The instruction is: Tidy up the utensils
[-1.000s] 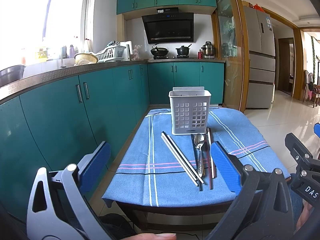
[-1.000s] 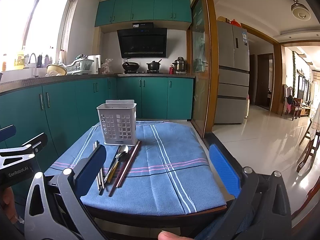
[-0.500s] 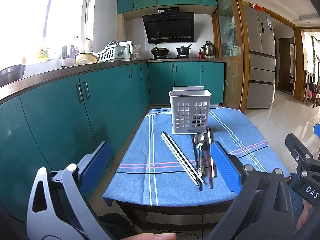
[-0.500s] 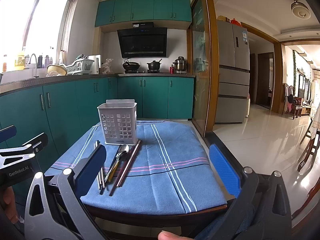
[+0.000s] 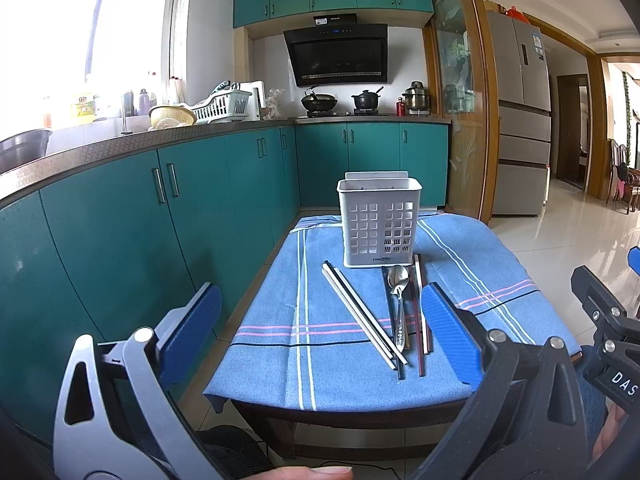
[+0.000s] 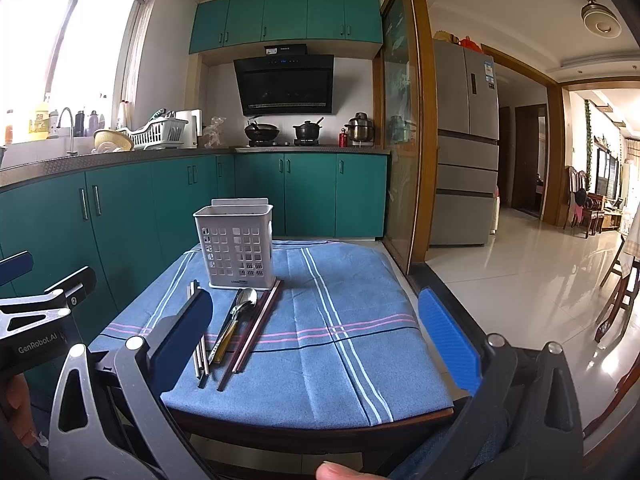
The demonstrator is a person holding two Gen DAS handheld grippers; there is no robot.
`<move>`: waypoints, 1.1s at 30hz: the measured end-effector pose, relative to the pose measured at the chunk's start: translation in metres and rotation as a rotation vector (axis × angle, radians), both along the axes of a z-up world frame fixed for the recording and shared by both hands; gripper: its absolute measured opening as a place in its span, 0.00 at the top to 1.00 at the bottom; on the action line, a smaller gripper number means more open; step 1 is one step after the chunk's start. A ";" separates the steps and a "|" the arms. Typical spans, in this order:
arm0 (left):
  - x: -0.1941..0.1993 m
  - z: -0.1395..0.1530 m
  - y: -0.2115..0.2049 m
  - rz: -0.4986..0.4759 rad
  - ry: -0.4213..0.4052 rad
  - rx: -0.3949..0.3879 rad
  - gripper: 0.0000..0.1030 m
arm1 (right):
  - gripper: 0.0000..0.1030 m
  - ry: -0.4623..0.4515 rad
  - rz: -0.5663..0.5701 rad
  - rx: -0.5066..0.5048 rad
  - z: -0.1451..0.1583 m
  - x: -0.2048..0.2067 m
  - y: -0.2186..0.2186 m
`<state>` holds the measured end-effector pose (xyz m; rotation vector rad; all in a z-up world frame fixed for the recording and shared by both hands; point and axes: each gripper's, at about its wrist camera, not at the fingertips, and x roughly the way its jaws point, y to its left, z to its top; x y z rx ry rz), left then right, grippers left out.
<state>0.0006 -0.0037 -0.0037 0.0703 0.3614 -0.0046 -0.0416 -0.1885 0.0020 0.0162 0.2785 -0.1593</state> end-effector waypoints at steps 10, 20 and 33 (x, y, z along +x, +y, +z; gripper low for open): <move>0.000 0.000 0.000 0.000 0.000 0.000 0.04 | 0.03 0.003 0.001 0.003 -0.001 0.000 0.000; 0.000 -0.005 -0.002 -0.001 0.007 0.001 0.04 | 0.03 0.009 0.002 0.007 -0.006 0.002 -0.003; 0.008 -0.011 -0.003 -0.002 0.031 -0.003 0.04 | 0.02 0.024 0.009 0.003 -0.011 0.008 -0.003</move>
